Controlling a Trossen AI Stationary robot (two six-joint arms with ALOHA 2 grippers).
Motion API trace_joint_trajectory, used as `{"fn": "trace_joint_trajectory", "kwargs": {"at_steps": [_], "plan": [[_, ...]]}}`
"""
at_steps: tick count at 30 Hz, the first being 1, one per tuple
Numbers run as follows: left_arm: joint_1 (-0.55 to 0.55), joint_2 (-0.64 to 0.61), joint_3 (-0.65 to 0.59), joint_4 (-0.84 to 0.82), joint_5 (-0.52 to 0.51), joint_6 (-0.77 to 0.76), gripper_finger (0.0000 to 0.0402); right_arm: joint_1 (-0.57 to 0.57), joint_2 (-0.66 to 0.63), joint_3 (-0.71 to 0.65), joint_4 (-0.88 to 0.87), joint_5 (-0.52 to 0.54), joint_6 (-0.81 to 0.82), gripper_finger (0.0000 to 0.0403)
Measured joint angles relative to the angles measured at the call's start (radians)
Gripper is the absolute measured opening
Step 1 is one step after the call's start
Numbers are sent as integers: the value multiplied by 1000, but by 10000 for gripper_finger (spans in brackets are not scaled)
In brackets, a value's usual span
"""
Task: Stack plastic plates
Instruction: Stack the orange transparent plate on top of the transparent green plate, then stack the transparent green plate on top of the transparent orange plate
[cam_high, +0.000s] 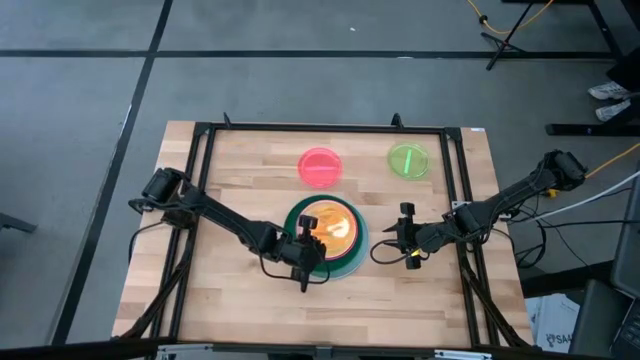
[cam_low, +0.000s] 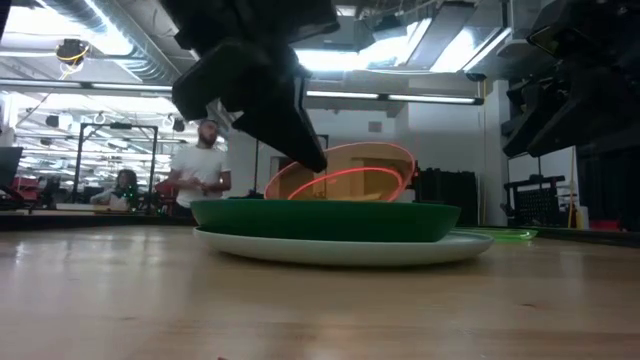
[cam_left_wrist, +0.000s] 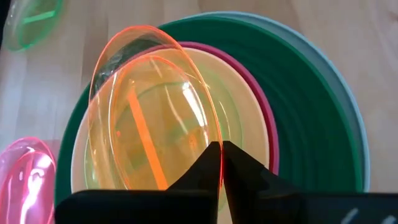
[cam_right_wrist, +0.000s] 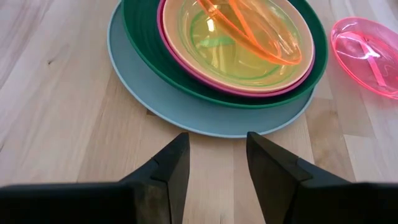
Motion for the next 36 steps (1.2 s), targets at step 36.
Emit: {"fn": "trace_joint_trajectory", "kwargs": {"at_steps": [36], "plan": [[-103,72,1,505,-23,-47,86,-216,6,66,-382,278,233,149]]}}
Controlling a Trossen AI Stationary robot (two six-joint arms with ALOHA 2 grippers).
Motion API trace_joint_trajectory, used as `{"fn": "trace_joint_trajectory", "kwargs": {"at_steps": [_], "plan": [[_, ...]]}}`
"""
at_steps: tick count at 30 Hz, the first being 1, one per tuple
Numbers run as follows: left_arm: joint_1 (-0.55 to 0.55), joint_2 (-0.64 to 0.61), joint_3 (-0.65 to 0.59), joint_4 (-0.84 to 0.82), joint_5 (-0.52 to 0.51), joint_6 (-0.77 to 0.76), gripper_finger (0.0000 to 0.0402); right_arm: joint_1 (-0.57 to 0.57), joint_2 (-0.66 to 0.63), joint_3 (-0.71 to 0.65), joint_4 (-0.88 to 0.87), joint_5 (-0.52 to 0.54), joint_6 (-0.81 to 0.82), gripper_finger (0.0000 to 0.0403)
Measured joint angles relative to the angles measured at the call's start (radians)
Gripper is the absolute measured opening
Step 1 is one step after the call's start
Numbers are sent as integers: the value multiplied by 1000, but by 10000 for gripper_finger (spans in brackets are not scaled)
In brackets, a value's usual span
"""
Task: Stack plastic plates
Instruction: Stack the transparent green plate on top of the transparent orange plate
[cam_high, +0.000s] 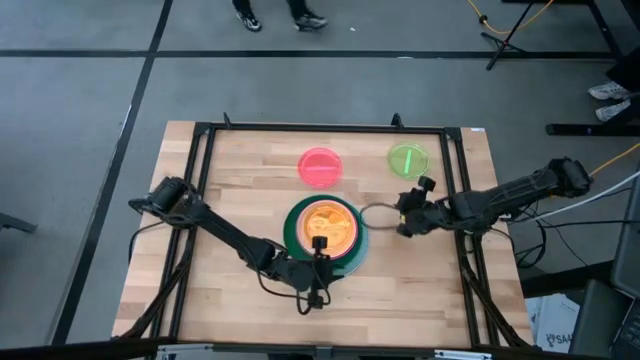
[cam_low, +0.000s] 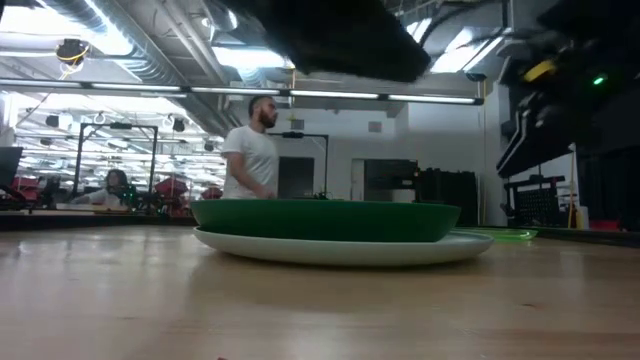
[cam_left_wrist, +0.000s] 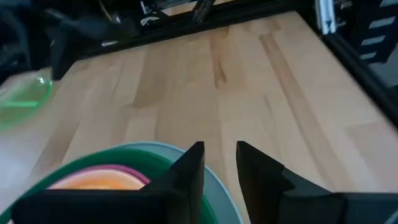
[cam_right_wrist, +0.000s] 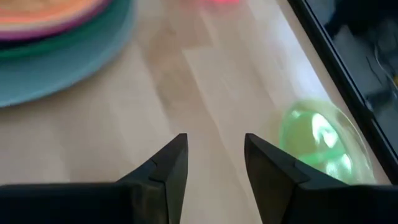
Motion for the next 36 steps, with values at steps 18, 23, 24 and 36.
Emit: {"fn": "trace_joint_trajectory", "kwargs": {"at_steps": [18,23,24,36], "plan": [[4,16,-19,52,46,101,86,-403,100,-18,106,-148,-267,149],[14,-16,-93,113,60,84,86,-476,142,-18,142,-214,-310,149],[14,-23,-113,130,61,83,86,-488,148,-18,152,-227,-318,149],[-17,-200,-417,533,17,77,86,-577,208,-18,207,-288,-353,149]]}}
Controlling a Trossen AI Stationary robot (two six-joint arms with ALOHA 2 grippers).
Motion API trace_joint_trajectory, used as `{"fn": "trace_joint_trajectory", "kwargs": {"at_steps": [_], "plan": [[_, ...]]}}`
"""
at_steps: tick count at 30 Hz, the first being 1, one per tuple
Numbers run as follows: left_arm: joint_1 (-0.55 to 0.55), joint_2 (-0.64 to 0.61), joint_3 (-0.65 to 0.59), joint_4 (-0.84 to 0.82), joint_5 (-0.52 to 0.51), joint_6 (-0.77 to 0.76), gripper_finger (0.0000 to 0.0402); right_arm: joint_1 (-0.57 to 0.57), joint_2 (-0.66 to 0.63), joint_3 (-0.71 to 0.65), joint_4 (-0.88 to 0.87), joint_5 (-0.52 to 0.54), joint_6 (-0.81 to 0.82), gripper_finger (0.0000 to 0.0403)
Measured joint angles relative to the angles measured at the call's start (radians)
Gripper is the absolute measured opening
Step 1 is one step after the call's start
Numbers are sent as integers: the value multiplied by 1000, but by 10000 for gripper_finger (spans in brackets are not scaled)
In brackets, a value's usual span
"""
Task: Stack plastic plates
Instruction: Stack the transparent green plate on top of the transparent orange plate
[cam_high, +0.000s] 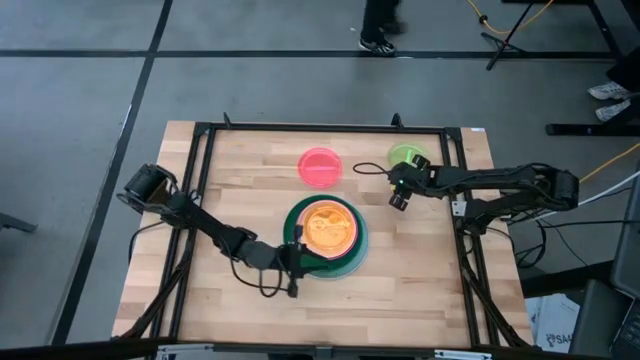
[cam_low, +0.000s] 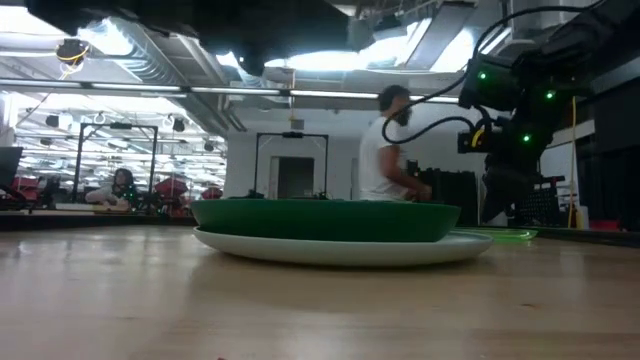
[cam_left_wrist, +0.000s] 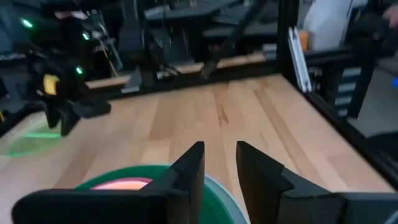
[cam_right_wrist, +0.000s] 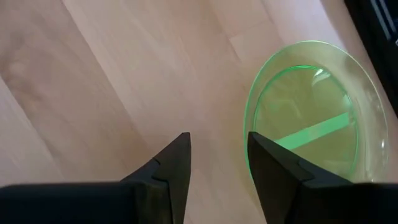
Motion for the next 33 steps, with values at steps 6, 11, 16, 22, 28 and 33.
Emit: {"fn": "trace_joint_trajectory", "kwargs": {"at_steps": [6,11,16,22,28,33], "plan": [[-2,-5,-49,77,-22,-5,86,-1,8,0,23,-8,-17,149],[0,-5,-48,73,-24,-23,86,-1,7,0,29,-8,-16,149],[0,-5,-48,73,-24,-24,86,-31,7,6,32,-45,-19,149],[18,-5,-48,71,-26,-31,86,-111,7,32,6,-91,-19,149],[17,-5,-48,64,-25,-32,86,-175,27,35,49,-214,-19,149],[16,-4,-48,64,-25,-33,86,-176,111,35,122,-130,-23,149]]}}
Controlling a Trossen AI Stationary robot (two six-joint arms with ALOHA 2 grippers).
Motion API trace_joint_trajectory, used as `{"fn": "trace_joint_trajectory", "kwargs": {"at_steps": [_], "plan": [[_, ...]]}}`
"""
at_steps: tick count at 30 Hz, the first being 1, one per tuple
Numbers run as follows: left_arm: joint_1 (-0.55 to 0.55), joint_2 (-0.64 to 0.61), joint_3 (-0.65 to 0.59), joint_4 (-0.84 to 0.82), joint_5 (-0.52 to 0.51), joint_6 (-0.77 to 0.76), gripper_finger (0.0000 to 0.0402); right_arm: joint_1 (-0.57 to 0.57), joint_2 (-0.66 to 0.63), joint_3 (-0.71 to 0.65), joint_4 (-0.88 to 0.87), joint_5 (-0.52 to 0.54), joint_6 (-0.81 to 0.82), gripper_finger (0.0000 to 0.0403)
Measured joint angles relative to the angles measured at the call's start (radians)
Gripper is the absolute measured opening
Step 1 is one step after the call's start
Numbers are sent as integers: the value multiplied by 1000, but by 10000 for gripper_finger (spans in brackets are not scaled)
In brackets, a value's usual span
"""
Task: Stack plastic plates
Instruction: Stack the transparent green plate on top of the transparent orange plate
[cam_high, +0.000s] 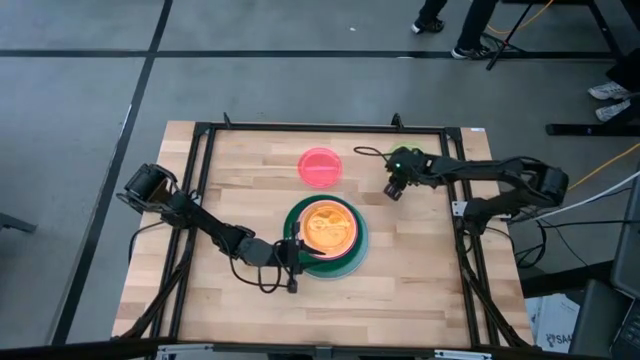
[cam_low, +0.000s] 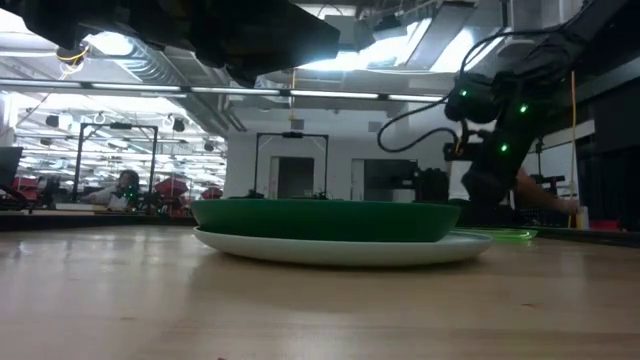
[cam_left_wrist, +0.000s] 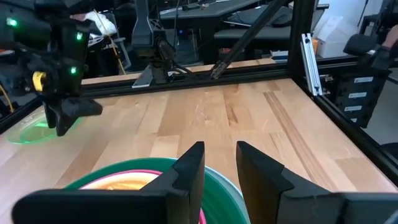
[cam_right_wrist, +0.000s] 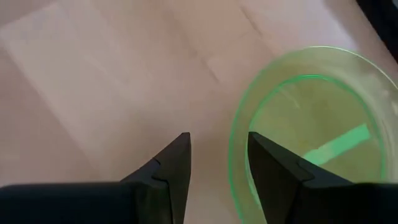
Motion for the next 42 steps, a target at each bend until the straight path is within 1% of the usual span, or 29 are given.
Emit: {"fn": "trace_joint_trajectory", "kwargs": {"at_steps": [4,8,10,14,17,22,24,29,32,37,42], "plan": [[0,0,0,0,0,0,86,0,62,0,41,4,-22,149],[1,0,0,0,0,0,86,1,110,1,59,92,-22,149],[1,0,0,0,0,0,86,2,123,2,64,117,-22,149],[1,0,0,0,0,0,86,1,131,2,80,111,-33,142],[1,0,0,0,0,0,86,1,132,1,94,109,-48,110],[1,0,0,0,0,0,86,-1,134,-1,96,141,-78,28],[1,0,0,0,0,0,86,-1,134,-1,99,141,-91,8],[1,0,0,0,0,0,86,1,134,-1,99,136,-105,15],[1,0,0,0,0,0,86,28,134,-1,100,139,-123,4],[6,0,0,3,0,0,86,116,129,-1,132,155,-159,3],[5,0,0,3,0,0,86,215,85,-1,132,159,-179,2]]}}
